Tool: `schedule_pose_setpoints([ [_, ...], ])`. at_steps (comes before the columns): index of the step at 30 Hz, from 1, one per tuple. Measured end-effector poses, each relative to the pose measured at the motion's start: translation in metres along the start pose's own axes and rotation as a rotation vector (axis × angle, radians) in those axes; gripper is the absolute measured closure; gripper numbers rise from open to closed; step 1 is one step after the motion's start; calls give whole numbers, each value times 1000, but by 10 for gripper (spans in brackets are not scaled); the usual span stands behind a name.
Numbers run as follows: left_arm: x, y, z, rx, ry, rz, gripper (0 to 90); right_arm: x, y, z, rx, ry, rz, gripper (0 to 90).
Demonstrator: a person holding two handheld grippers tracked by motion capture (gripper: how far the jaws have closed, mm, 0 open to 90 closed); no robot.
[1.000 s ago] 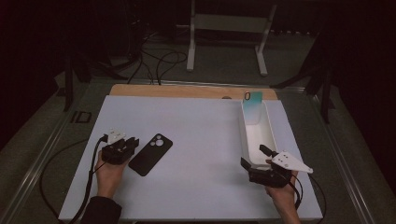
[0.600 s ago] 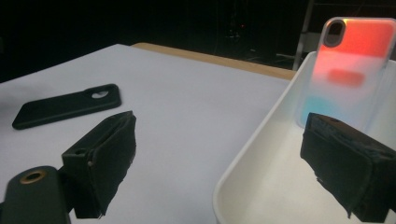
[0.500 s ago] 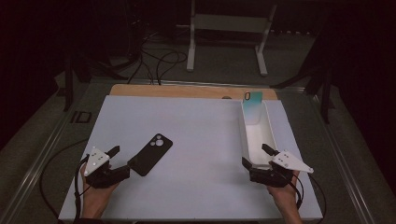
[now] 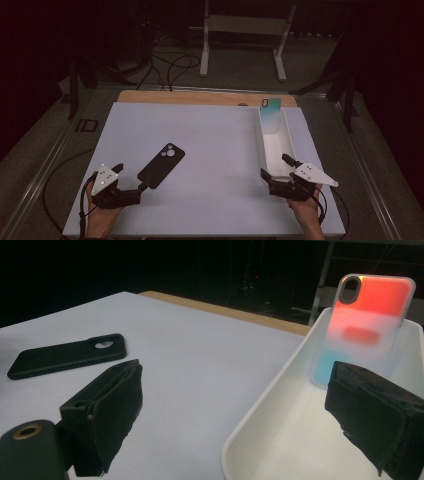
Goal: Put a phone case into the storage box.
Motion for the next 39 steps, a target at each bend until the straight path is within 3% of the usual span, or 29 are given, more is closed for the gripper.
schedule_pose_setpoints([
  [7, -2, -2, -1, -11, -11, -14, 0, -1, 1, 1, 3, 0, 6, 84],
  [16, 9, -1, 2, 10, -127, -54, 0, 1, -2, 4, -4, -21, -5, 84],
  [21, 17, -2, -1, 16, -158, -64, 0, 2, -2, 4, -2, -21, -7, 84],
  [29, 49, -5, -1, 46, -305, -71, 0, 3, -1, 5, -1, -30, -5, 84],
  [39, 81, -4, 3, 76, -440, -81, 0, 2, 0, 6, 4, -34, -6, 84],
])
Point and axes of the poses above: each handheld gripper's, and its own axes: x roughly forward along the jaws, z roughly out of its underside, y roughly to its right, the point moved 6 cm from there along x, roughly forward along the jaws, and after that the axes turned 12 degrees about -x, right-handed, at the moved point
